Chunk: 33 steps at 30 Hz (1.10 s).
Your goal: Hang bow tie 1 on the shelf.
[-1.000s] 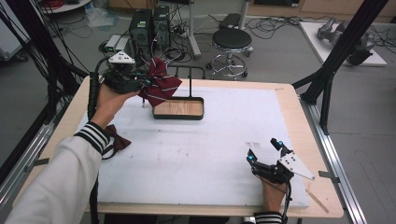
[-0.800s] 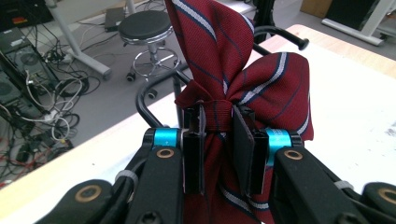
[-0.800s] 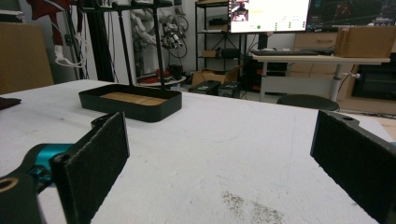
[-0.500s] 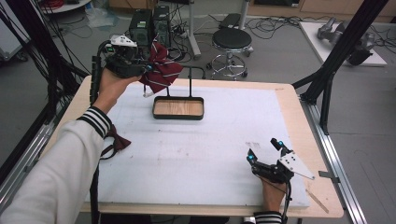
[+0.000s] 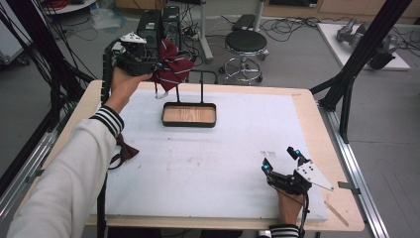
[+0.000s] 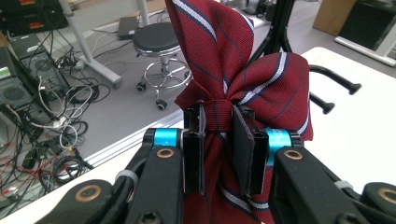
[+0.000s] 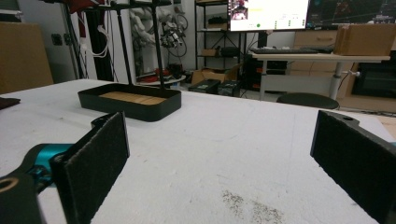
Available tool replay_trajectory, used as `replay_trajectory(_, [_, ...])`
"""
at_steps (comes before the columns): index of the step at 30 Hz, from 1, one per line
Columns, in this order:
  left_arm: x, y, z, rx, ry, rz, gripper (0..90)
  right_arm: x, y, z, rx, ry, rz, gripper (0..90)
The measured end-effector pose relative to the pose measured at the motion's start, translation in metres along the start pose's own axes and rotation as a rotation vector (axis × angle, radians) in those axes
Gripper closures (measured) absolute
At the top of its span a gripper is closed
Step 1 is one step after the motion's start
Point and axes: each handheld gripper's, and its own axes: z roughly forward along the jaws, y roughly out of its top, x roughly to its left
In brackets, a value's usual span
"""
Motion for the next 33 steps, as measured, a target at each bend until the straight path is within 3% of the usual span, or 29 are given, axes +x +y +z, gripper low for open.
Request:
replay_trajectory(7, [0.01, -0.004, -0.003, -0.018, 0.019, -0.017, 74.7, 0.0, 0.0, 0.0, 0.002, 0.001, 0.0, 3.6])
replay_trajectory(12, [0.024, -0.021, -0.009, -0.043, 0.027, -0.089, 74.7, 0.0, 0.0, 0.0, 0.001, 0.0, -0.001, 3.6])
replay_trajectory(16, [0.032, -0.035, -0.012, -0.032, 0.044, -0.113, 74.7, 0.0, 0.0, 0.0, 0.002, 0.001, -0.002, 3.6])
replay_trajectory(27, [0.044, -0.065, -0.018, 0.0, 0.057, -0.144, 74.7, 0.0, 0.0, 0.0, 0.001, -0.001, -0.01, 3.6])
replay_trajectory(28, [0.046, -0.067, -0.018, 0.015, 0.056, -0.127, 74.7, 0.0, 0.0, 0.0, 0.002, -0.001, -0.013, 3.6])
replay_trajectory(33, [0.046, -0.075, -0.019, 0.007, 0.046, -0.123, 74.7, 0.0, 0.0, 0.0, 0.002, -0.002, -0.013, 3.6])
